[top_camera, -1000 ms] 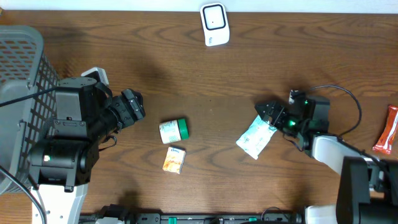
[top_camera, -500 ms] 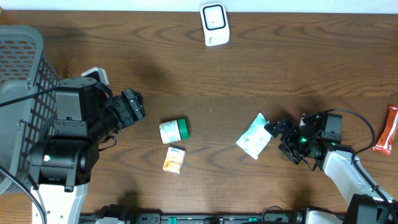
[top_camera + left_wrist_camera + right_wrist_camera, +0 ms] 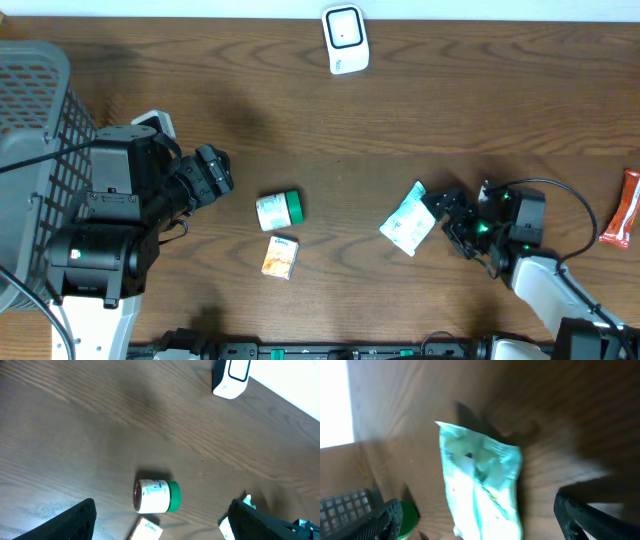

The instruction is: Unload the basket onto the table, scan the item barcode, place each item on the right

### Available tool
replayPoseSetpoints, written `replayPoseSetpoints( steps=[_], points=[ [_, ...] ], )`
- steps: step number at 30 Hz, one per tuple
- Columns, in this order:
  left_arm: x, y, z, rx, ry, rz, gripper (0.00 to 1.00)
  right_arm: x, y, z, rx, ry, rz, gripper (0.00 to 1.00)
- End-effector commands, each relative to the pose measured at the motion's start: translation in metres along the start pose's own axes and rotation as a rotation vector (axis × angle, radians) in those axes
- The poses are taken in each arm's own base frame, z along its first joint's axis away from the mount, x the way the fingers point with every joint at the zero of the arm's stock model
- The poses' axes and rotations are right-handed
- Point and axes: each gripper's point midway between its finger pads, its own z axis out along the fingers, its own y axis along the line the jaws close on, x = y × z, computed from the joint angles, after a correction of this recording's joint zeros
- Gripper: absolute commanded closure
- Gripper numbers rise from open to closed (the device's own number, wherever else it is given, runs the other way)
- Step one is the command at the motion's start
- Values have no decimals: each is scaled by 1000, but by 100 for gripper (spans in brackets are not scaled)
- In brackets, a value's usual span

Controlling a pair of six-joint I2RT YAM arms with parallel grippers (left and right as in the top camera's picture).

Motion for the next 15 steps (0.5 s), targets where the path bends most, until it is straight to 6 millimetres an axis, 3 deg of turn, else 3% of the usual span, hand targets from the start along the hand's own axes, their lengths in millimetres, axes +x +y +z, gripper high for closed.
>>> replayPoseSetpoints(
  steps=[1, 13, 15],
  points=[
    [-5, 0, -3, -6, -16, 8, 15, 73, -127, -3, 434, 69, 163, 1],
    [-2, 2, -3, -12, -5, 6, 15, 68, -113, 8, 395, 27, 107, 1],
    [-1, 2, -3, -13, -3, 6, 15, 70, -112, 9, 392, 34, 91, 5]
  ],
)
